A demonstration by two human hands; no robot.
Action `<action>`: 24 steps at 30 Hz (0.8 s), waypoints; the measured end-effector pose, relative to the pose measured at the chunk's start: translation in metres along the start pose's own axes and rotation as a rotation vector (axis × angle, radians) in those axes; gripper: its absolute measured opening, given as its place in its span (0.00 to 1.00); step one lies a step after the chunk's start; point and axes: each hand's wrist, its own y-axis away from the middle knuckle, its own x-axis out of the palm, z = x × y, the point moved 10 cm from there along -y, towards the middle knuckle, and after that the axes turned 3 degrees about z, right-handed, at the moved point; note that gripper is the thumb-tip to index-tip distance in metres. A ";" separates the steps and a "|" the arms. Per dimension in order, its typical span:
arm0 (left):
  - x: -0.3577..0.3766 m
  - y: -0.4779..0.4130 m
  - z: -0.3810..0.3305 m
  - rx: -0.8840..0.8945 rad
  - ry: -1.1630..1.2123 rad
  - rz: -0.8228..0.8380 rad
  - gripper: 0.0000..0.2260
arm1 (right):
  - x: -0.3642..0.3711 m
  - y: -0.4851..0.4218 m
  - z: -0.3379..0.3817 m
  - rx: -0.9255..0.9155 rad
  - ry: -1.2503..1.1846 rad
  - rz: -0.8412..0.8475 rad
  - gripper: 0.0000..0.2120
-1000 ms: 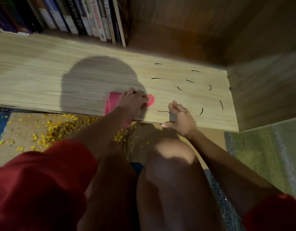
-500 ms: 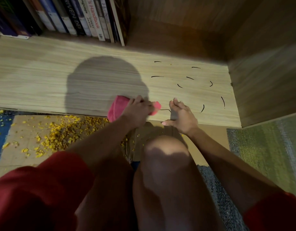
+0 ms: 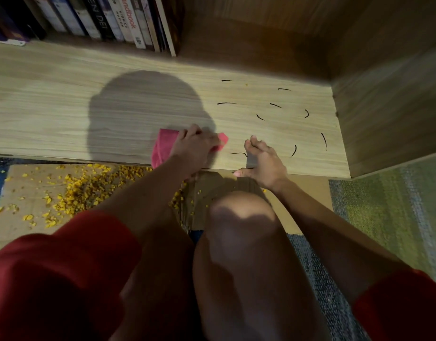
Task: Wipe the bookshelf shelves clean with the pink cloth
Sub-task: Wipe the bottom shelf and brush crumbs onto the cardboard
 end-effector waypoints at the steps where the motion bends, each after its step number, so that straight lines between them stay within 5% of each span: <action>1: -0.004 -0.002 0.003 -0.049 0.012 -0.017 0.21 | 0.000 0.000 0.000 0.000 -0.001 -0.004 0.44; 7: 0.015 0.014 -0.021 0.115 -0.072 0.095 0.22 | -0.001 0.000 0.000 -0.009 -0.016 -0.010 0.43; 13: 0.002 -0.011 -0.011 -0.038 -0.077 -0.002 0.19 | -0.002 0.000 0.002 -0.012 -0.004 -0.004 0.43; 18: 0.021 0.016 -0.020 0.165 -0.079 0.133 0.27 | -0.001 0.001 0.002 -0.011 -0.011 0.000 0.43; 24: 0.005 -0.006 -0.016 -0.008 -0.066 0.071 0.18 | -0.001 0.001 0.002 -0.004 0.003 -0.002 0.44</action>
